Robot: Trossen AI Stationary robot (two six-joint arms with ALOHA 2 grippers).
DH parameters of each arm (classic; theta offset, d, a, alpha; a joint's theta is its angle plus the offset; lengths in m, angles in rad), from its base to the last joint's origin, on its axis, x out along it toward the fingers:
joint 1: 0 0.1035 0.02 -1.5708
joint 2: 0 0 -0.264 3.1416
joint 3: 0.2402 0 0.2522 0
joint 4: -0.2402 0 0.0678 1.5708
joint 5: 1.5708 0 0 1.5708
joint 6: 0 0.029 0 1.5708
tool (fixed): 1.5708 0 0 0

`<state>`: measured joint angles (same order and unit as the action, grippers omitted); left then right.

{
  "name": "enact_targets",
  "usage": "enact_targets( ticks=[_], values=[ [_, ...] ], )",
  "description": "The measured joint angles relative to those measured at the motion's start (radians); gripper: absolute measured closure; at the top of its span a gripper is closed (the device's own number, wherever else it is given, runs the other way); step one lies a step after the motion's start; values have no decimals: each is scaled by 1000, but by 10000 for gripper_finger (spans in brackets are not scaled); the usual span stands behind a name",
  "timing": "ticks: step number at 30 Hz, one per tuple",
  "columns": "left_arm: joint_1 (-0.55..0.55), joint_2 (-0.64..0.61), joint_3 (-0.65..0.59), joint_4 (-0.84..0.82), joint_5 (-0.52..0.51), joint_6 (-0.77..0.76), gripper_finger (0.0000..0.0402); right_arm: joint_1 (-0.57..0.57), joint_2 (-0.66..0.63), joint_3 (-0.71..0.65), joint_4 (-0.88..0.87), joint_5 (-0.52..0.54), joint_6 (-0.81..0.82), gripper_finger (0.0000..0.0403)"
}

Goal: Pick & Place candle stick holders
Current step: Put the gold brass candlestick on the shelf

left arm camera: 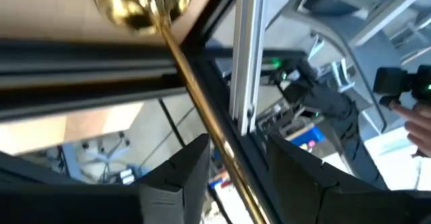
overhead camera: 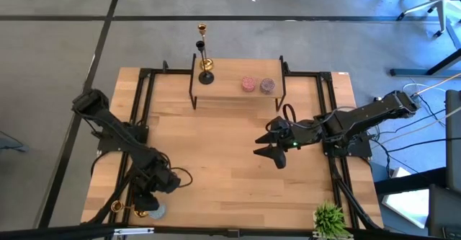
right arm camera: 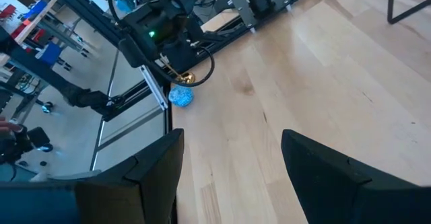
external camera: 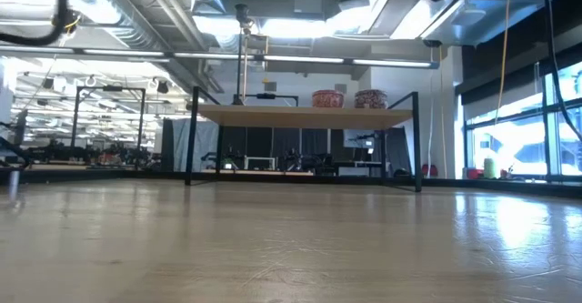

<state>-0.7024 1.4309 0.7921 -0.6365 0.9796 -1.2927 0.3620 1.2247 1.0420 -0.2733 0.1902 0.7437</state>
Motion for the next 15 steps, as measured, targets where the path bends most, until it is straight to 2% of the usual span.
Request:
enact_targets(
  ticks=[5,12,15],
  values=[
    [-23,7,0,0,65,-3,267,14,0,0,0,18,0,149],
    [-24,7,0,5,89,-4,268,20,0,0,0,23,0,149],
    [-24,7,0,5,97,-4,284,20,0,0,0,23,0,149]
  ],
)
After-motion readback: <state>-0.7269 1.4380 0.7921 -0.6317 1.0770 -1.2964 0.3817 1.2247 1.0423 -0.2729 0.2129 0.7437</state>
